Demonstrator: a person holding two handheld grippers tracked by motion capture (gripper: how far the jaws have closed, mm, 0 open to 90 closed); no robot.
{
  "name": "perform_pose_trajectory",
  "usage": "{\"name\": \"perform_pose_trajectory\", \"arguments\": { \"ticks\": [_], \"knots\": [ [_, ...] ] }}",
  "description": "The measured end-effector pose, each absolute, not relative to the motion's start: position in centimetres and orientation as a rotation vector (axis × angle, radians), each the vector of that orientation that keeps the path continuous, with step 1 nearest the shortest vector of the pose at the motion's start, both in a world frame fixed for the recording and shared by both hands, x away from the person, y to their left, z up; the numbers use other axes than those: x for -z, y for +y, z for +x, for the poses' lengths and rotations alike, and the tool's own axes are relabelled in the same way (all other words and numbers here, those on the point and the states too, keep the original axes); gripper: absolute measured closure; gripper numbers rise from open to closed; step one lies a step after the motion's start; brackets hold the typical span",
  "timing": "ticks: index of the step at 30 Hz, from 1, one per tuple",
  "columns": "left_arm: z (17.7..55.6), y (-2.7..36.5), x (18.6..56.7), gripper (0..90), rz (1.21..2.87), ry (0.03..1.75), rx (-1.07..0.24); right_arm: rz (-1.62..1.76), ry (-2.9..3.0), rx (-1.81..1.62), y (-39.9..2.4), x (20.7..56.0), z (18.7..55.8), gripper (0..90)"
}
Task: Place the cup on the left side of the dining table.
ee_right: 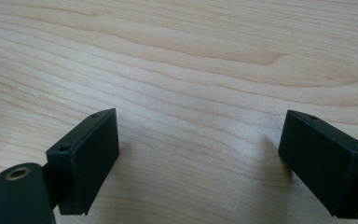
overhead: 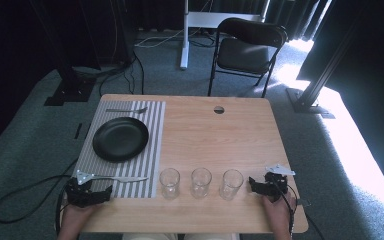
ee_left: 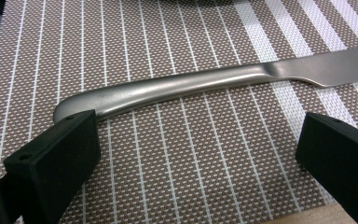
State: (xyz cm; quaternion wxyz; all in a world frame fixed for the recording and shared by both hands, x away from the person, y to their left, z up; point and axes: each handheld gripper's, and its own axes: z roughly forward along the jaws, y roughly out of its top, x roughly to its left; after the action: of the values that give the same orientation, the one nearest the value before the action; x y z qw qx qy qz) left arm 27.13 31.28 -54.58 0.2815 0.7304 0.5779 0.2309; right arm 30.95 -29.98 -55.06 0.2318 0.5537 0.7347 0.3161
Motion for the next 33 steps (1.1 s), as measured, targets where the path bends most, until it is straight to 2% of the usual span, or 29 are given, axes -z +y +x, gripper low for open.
{"name": "perform_pose_trajectory", "arguments": {
  "ticks": [15,23,33],
  "knots": [
    [26.95,31.37,54.68,0.7,1.946,1.536,-0.627,1.518,2.02,-0.87,-29.92,55.06,30.91,12.0],
    [26.31,31.48,54.47,0.8,1.976,1.418,-0.617,1.518,2.021,-0.87,-29.91,55.06,30.91,12.0],
    [26.19,31.85,54.26,2.3,1.969,1.355,-0.578,1.518,2.021,-0.87,-29.91,55.06,30.91,12.0]
  ]
}}
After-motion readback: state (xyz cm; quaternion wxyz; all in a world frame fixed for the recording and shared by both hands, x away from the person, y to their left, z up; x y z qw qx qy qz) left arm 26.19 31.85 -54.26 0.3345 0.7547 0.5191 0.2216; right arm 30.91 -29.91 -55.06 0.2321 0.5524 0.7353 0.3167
